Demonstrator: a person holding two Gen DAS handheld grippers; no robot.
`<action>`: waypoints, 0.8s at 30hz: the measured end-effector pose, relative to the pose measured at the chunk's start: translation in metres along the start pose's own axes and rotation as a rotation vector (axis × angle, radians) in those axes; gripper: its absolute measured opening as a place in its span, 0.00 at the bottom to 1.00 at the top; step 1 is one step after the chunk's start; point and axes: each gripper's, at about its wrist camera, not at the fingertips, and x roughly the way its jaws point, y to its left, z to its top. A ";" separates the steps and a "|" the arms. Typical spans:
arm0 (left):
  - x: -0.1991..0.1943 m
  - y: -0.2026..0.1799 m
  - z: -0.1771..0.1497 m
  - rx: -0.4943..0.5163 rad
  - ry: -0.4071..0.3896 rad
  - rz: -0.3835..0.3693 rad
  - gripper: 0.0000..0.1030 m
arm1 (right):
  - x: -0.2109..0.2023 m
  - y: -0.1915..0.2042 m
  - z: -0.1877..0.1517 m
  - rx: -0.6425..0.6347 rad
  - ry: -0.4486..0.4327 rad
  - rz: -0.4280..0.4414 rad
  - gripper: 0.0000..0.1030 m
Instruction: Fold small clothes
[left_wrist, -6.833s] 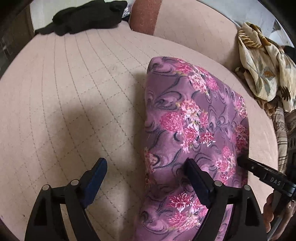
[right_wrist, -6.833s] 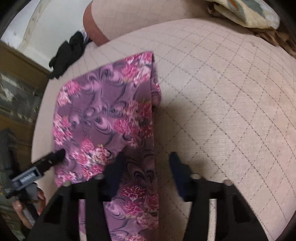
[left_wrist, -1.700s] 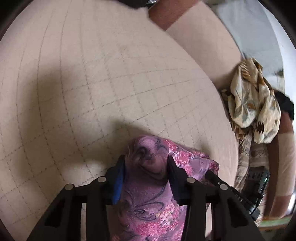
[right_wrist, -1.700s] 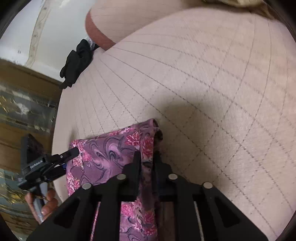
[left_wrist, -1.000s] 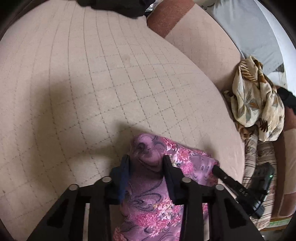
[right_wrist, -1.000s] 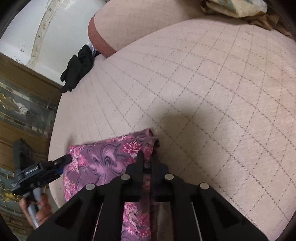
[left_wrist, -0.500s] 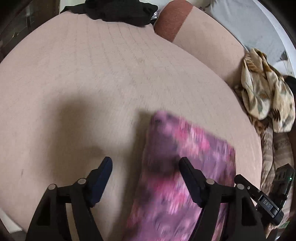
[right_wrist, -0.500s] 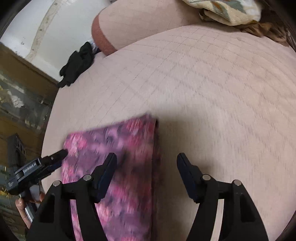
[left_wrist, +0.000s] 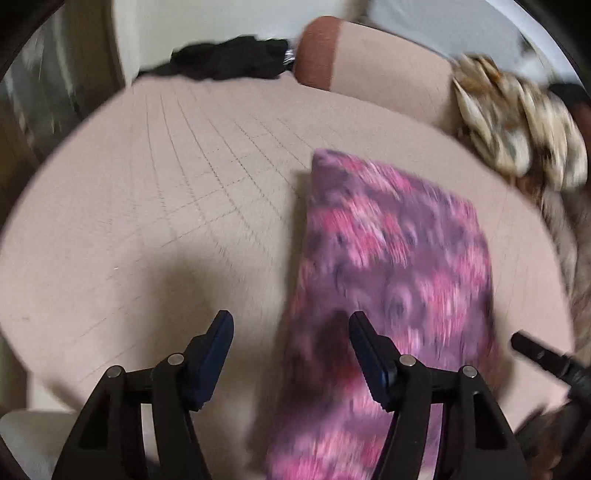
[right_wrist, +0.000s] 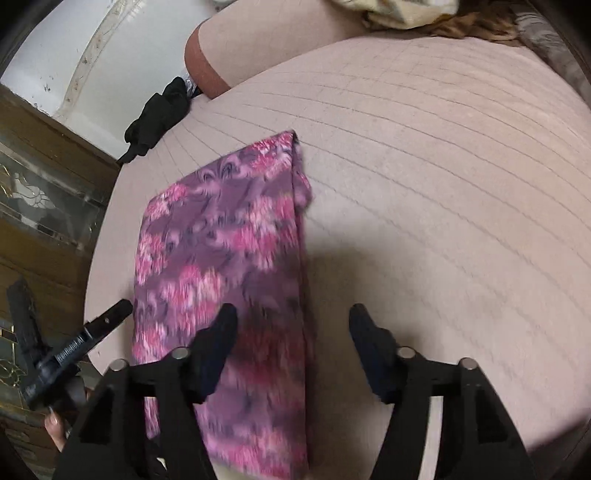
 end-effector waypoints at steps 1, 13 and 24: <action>-0.008 -0.005 -0.009 0.030 -0.015 0.012 0.69 | -0.008 0.002 -0.010 -0.013 -0.005 -0.038 0.61; -0.123 -0.027 -0.095 0.105 -0.161 0.064 0.89 | -0.092 0.025 -0.112 -0.125 -0.098 -0.162 0.65; -0.214 -0.022 -0.098 0.020 -0.277 0.052 0.89 | -0.182 0.090 -0.126 -0.243 -0.253 -0.124 0.68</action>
